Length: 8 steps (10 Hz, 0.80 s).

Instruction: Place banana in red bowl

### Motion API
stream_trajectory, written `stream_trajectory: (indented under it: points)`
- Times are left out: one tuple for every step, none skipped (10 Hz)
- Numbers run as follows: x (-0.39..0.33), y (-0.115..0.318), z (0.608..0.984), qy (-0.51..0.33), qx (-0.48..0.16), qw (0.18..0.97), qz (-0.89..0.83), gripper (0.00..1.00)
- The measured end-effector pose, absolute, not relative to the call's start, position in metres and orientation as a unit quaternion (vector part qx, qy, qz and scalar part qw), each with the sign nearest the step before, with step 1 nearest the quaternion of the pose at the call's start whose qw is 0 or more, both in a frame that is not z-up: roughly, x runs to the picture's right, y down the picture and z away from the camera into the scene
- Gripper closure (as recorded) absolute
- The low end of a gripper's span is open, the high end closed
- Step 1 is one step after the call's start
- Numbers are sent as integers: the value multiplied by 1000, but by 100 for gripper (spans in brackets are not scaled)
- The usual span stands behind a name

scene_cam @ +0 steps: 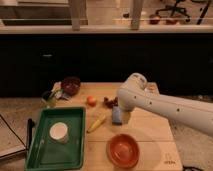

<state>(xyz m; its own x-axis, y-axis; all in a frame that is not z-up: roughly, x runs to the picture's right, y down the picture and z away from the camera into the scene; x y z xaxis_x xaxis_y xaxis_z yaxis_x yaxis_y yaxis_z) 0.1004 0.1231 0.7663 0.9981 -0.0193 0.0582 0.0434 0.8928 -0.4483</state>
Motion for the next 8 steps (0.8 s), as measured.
stream_trajectory:
  points:
    - [94,125,768,-31,-231,972,-11,20]
    - [80,128,770,-39,-234,971,-7,20]
    - [75,129,771,-43,-234,971,-6,20]
    - [73,130,773,-46,-235,971,-2,20]
    - [69,132,774,-52,-236,970,1,20]
    - [64,132,775,-56,-236,970,1,20]
    - [60,134,776,-61,-237,970,3,20]
    - [55,136,776,-66,-238,969,6,20]
